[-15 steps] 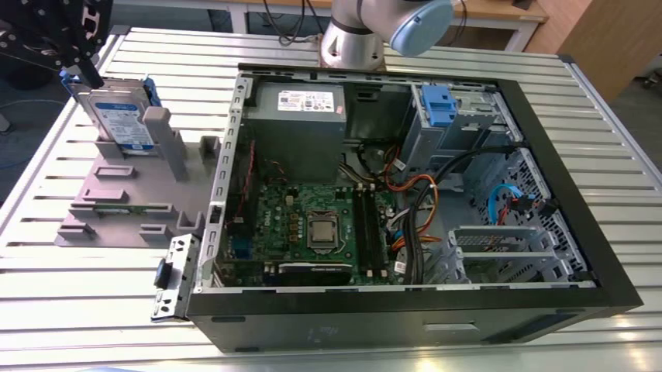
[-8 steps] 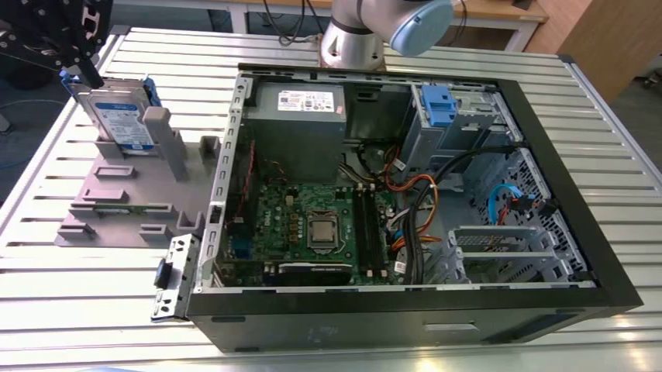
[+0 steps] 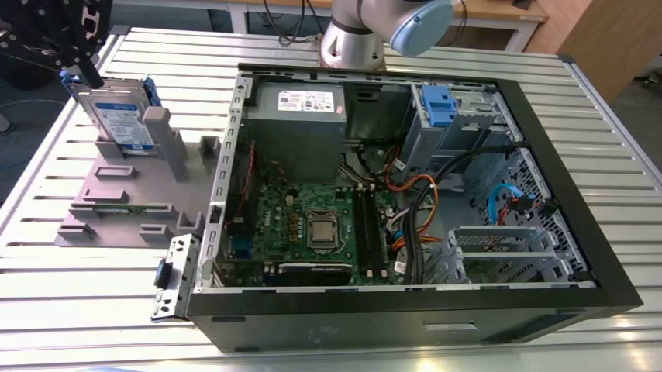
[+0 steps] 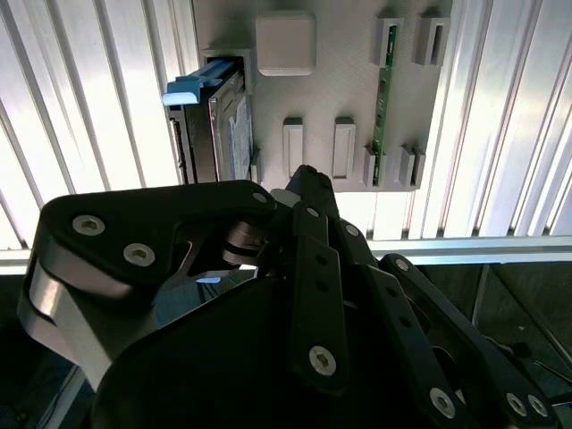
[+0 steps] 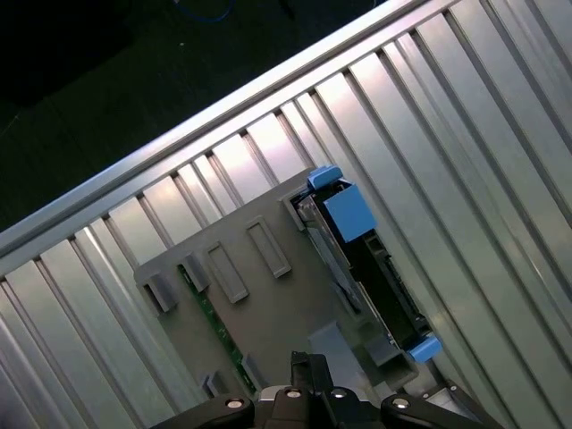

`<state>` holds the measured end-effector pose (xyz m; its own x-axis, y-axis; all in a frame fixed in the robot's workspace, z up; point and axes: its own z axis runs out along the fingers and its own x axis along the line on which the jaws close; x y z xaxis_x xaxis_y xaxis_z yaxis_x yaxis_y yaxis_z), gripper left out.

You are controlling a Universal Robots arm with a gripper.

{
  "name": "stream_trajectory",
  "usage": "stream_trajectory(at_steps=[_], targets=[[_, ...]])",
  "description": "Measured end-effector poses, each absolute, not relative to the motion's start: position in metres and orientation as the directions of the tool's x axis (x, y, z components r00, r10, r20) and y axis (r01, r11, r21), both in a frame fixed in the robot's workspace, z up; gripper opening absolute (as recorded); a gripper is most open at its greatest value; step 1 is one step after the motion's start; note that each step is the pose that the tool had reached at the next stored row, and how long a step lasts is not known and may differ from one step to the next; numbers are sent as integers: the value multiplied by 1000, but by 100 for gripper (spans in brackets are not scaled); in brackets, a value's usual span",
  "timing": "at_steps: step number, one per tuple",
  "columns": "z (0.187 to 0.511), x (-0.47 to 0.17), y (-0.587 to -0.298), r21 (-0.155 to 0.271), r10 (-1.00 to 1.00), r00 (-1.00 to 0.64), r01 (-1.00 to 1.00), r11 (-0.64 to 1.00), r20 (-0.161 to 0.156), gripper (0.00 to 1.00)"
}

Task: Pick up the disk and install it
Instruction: 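Pick up the disk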

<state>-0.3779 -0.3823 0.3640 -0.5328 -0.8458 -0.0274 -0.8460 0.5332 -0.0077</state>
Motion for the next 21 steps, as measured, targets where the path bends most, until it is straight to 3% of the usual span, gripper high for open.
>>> stream_trajectory(at_steps=[21], targets=[[364, -378, -382, -8, -860, -509, -860, 510, -28, 11]])
